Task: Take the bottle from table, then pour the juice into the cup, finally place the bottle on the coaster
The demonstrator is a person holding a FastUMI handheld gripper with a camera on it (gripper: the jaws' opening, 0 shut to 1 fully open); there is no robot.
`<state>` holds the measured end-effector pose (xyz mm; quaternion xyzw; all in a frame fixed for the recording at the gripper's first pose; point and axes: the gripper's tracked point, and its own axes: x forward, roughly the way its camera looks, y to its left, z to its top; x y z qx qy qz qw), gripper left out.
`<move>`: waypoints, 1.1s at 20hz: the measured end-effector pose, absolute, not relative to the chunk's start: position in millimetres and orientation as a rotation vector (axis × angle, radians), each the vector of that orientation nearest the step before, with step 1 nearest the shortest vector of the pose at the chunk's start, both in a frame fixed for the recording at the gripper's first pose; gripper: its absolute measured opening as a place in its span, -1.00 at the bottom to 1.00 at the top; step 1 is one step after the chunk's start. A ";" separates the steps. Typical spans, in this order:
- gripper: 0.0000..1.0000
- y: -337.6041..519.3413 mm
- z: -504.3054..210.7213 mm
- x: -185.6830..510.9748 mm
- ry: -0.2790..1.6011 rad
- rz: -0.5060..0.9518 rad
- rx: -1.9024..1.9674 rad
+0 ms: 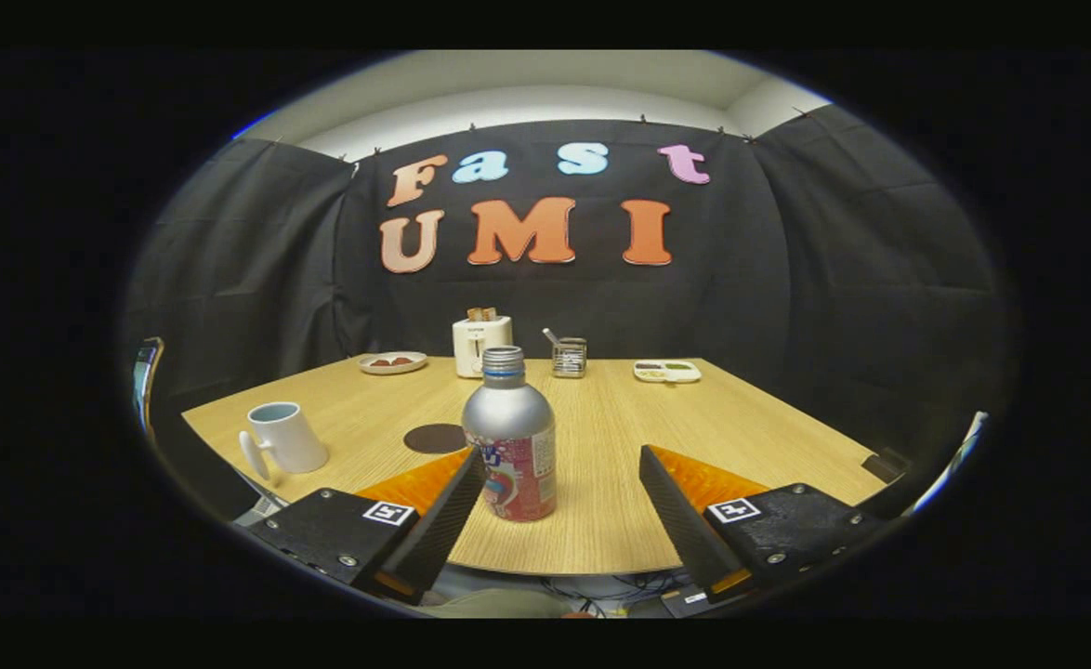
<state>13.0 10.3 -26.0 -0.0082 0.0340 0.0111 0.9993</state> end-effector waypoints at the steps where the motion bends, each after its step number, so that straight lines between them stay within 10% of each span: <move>1: 0.97 10.7 -28.2 14.1 0.072 0.022 -0.013; 22: 0.92 48.6 -90.3 66.4 0.140 0.024 -0.050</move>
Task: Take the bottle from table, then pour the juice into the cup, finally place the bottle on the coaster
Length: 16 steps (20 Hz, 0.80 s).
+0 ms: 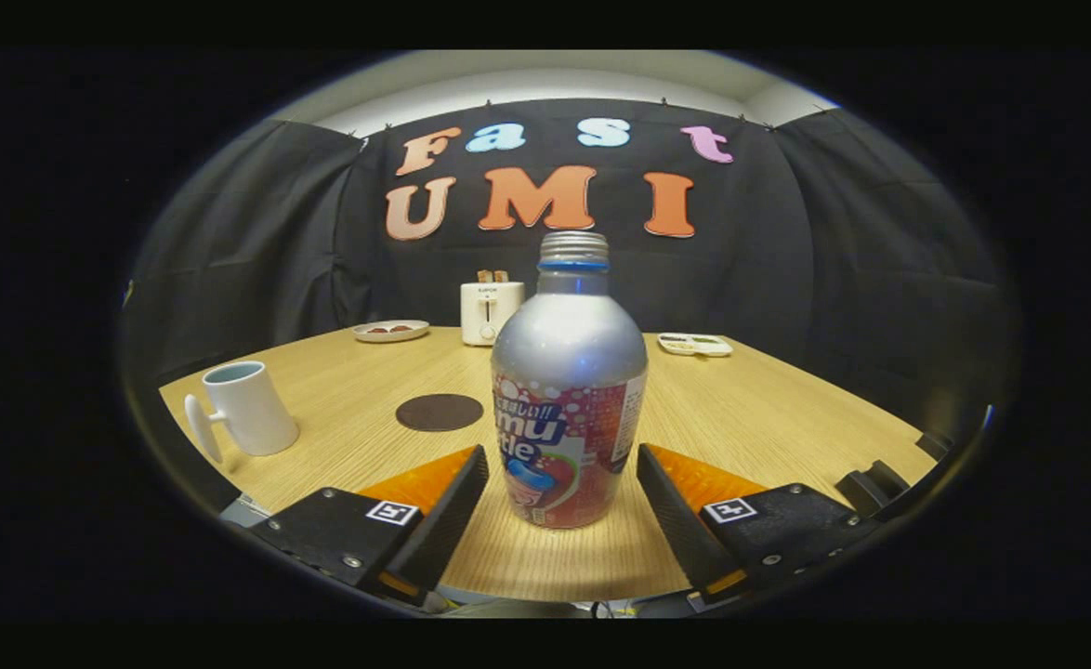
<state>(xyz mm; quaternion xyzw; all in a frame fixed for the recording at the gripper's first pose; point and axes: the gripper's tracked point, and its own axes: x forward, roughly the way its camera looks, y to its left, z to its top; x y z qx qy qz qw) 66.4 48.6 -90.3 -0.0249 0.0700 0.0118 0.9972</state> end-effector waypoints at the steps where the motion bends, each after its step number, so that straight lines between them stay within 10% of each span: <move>1: 0.81 49.2 -93.4 66.7 0.145 0.025 -0.046; 16: 0.56 73.4 -84.7 56.8 0.118 0.020 -0.185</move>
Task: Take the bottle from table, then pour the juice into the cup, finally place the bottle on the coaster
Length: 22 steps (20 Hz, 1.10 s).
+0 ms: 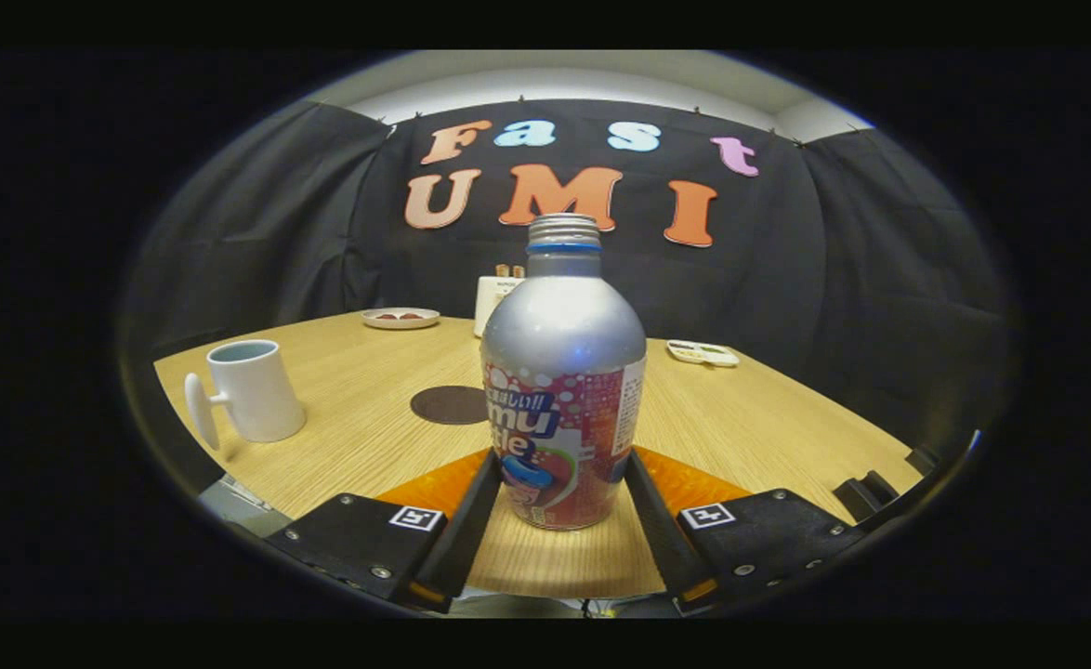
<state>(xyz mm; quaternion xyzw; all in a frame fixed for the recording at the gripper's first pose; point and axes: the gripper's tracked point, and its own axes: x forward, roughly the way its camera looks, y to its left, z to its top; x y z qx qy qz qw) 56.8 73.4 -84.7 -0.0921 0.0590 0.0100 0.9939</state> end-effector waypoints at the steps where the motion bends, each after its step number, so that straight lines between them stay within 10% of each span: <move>1: 0.56 75.7 -82.6 56.1 0.112 0.019 -0.207; 22: 0.54 123.6 -21.1 61.5 0.001 -0.082 -0.879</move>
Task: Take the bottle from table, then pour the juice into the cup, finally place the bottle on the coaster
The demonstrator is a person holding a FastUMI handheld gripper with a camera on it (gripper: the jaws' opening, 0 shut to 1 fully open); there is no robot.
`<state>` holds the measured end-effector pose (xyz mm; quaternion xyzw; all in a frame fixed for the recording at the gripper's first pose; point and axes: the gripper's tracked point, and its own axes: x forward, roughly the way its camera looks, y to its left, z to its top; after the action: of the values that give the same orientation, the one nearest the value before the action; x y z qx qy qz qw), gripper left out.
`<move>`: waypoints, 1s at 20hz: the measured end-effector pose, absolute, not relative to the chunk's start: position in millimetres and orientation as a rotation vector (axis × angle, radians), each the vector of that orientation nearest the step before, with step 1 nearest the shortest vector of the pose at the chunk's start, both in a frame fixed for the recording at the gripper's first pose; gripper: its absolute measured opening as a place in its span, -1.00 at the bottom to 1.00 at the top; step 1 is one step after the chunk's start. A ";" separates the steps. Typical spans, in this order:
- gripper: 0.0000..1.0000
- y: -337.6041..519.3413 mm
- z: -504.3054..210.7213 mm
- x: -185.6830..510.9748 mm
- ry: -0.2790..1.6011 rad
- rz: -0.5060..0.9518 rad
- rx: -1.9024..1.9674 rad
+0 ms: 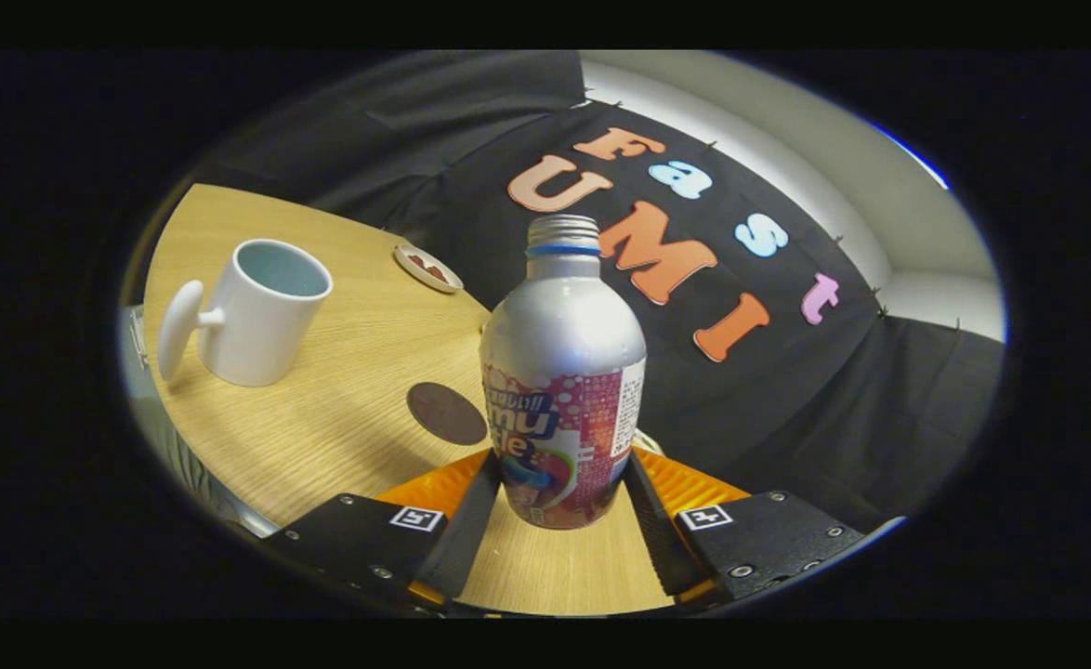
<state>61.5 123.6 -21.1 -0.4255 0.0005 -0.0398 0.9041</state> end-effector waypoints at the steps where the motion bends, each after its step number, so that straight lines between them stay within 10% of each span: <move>1: 0.54 126.6 -17.4 61.3 -0.010 -0.084 -0.912; 20: 0.53 162.0 42.3 58.8 -0.202 -0.154 -1.557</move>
<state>58.8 162.0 42.3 -0.7001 -0.0907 -0.0691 0.7049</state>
